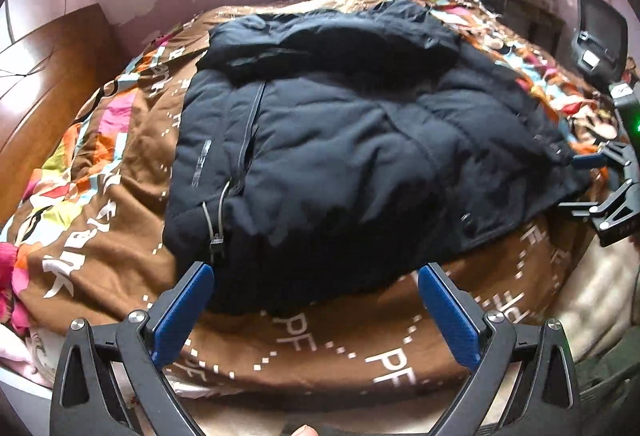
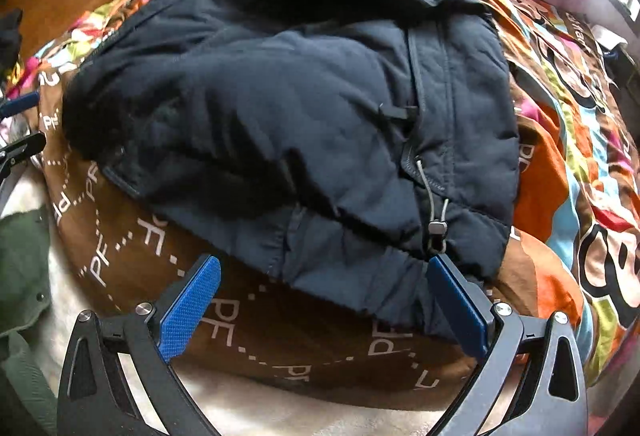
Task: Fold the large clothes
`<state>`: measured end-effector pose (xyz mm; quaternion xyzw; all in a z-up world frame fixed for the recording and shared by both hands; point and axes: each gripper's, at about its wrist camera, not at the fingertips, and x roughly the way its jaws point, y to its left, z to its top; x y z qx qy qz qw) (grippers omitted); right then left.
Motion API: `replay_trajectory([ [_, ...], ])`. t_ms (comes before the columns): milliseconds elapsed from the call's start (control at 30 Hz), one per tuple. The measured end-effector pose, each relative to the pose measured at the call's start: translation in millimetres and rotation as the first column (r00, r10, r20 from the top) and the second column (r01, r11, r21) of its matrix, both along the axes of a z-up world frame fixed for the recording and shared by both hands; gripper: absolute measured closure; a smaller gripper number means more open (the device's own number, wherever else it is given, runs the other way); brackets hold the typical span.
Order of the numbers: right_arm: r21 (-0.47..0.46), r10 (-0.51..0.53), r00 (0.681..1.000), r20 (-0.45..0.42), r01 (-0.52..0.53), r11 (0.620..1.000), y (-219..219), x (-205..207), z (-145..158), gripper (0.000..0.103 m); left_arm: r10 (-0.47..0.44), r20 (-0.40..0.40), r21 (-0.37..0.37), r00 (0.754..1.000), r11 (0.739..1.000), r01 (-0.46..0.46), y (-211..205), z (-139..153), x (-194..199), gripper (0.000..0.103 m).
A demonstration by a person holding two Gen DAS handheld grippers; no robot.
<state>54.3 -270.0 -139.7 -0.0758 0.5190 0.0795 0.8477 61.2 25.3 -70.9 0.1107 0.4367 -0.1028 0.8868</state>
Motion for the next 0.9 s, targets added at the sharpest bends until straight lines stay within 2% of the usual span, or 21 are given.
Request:
replay_trajectory([
  [167, -0.111, 0.024, 1.0, 0.017, -0.022, 0.994, 16, 3, -7, 0.002, 0.023, -0.048, 0.04, 0.999, 0.999, -0.021, -2, -18, 4, 0.0],
  [267, -0.125, 0.087, 0.995, 0.057, -0.079, 0.989, 26, 7, -16, 0.002, 0.065, -0.056, 0.139, 0.996, 0.989, -0.057, -6, -29, 7, 0.0],
  [333, -0.105, 0.086, 0.995, 0.056, -0.08, 0.991, 26, 11, -21, 0.002, 0.084, -0.054, 0.19, 0.995, 0.979, -0.072, -8, -33, 8, 0.0],
  [467, -0.097, 0.083, 0.99, 0.112, -0.072, 0.993, 26, 13, -20, 0.002, 0.07, -0.049, 0.192, 0.996, 0.98, -0.059, -9, -32, 6, 0.0],
  [633, -0.093, 0.062, 0.977, 0.202, -0.044, 0.995, 25, 12, -8, 0.002, 0.058, -0.005, 0.203, 0.998, 0.978, -0.056, -11, -26, 0, 0.0],
  [767, -0.052, 0.057, 0.956, 0.288, -0.043, 0.998, 20, 17, 16, 0.002, 0.057, 0.017, 0.212, 0.998, 0.975, -0.06, -12, -23, -1, 0.0],
  [900, -0.035, 0.073, 0.944, 0.321, -0.065, 0.997, 18, 36, 43, 0.002, 0.054, 0.044, 0.206, 0.998, 0.977, -0.062, -12, -18, -4, 0.0],
])
